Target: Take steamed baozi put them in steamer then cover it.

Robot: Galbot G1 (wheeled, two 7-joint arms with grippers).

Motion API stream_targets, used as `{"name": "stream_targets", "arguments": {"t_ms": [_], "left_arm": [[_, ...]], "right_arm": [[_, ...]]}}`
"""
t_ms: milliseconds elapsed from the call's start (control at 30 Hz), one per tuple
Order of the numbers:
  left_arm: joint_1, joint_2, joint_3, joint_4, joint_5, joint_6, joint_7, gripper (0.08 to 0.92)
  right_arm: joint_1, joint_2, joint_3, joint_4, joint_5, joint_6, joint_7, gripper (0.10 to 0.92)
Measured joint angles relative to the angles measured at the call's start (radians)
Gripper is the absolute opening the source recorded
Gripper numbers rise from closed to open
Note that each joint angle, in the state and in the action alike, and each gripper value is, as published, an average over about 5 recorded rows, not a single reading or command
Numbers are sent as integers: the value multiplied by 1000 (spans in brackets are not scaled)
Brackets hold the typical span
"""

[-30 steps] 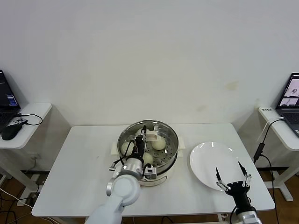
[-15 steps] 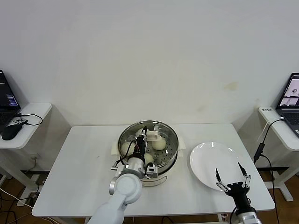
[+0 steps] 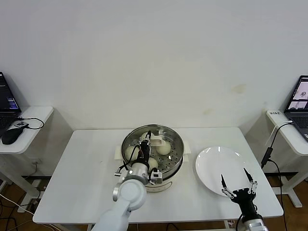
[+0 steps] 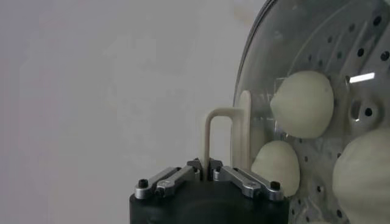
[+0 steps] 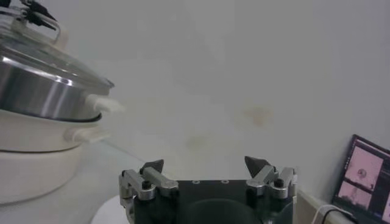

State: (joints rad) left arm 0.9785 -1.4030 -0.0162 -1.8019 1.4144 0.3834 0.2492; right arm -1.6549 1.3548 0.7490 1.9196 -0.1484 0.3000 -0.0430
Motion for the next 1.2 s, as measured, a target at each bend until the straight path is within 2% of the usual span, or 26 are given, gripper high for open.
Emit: {"name": "stream_targets", "arguments": {"t_ms": [400, 700, 833, 967, 1200], "left_arm": [[56, 29, -19, -77, -18, -9, -4, 555], [179, 81, -50, -239, -93, -27, -32, 796], [282, 109, -94, -337, -174, -53, -74, 820], [404, 131, -174, -414, -326, -106, -163, 823], [615, 128, -372, -431, -759, -289, -324, 823]], "right_arm": [[-1, -1, -6, -5, -3, 0, -2, 823], [-6, -9, -14, -11, 0, 3, -3, 823], [-11, -18, -16, -13, 10, 6, -4, 823], [-14, -26, -21, -10, 28, 4, -11, 823], [-24, -37, -48, -10, 68, -7, -24, 823]]}}
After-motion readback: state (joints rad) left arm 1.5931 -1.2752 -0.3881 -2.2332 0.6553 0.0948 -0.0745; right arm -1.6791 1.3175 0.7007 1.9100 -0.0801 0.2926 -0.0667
